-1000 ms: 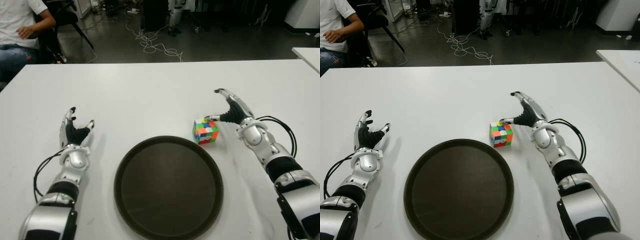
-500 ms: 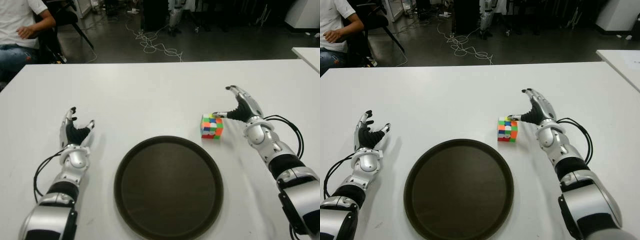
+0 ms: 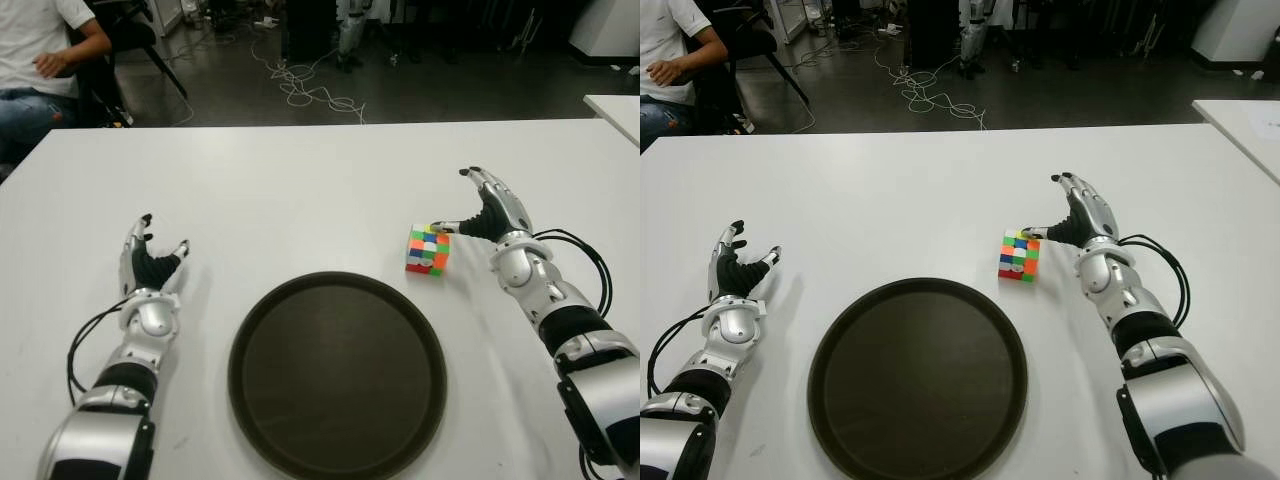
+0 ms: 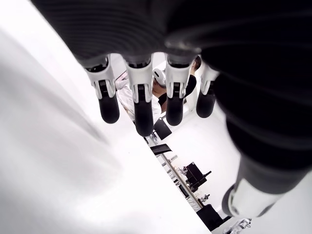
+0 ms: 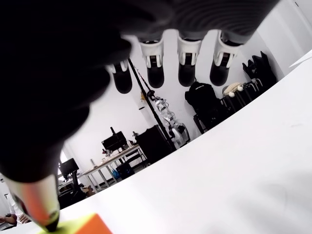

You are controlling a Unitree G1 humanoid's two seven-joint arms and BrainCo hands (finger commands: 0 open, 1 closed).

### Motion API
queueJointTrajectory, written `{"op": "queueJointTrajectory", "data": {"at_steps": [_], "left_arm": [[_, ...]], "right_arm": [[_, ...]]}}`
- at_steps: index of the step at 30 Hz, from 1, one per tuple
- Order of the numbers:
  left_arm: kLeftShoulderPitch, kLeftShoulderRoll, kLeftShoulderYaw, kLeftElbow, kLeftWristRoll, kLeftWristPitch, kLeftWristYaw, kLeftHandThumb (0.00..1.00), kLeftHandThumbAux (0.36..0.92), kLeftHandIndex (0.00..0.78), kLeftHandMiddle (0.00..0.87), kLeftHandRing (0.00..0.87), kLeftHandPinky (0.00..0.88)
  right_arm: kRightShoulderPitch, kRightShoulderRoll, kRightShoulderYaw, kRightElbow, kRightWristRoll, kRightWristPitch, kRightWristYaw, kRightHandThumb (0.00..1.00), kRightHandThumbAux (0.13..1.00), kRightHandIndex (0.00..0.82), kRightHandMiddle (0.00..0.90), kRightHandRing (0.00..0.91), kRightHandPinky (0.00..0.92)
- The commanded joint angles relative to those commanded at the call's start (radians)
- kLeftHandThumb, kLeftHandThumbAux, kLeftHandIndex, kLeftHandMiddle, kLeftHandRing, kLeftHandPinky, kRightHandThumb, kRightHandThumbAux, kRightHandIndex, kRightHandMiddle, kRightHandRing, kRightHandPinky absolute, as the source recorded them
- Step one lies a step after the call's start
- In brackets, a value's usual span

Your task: Pick up the Rubik's Cube and put it in the plate

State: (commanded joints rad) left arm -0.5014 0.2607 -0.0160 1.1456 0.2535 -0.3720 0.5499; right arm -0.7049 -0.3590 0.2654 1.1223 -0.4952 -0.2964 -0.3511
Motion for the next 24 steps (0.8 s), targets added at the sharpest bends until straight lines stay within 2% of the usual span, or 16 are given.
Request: {"op": "queueJointTrajectory", "data": {"at_steps": [6, 10, 18, 24], "left_arm": [[0.001, 0.001, -0.001, -0.001, 0.002, -0.003, 0.003, 0.188, 0.715, 0.095, 0.136, 0.141, 0.151], [0.002, 0.001, -0.002, -0.003, 0.004, -0.003, 0.005, 0.185, 0.719, 0.095, 0.145, 0.156, 0.177], [0.001, 0.000, -0.001, -0.002, 0.001, 0.004, 0.001, 0.171, 0.716, 0.093, 0.141, 0.139, 0.130], [0.001, 0.001, -0.003, -0.002, 0.005, 0.001, 0.006, 0.175, 0.720, 0.090, 0.135, 0.136, 0.134]], "right_arm": [[-0.004, -0.001, 0.003, 0.006, -0.005, -0.001, -0.012, 0.000, 0.665, 0.000, 0.000, 0.000, 0.000], [-0.003, -0.004, 0.006, 0.005, -0.008, -0.009, -0.015, 0.000, 0.660, 0.000, 0.000, 0.000, 0.000], [0.000, -0.002, -0.004, 0.000, 0.009, -0.025, 0.007, 0.000, 0.614, 0.000, 0.000, 0.000, 0.000], [0.005, -0.004, -0.016, -0.009, 0.028, -0.050, 0.035, 0.000, 0.621, 0.000, 0.000, 0.000, 0.000]]}}
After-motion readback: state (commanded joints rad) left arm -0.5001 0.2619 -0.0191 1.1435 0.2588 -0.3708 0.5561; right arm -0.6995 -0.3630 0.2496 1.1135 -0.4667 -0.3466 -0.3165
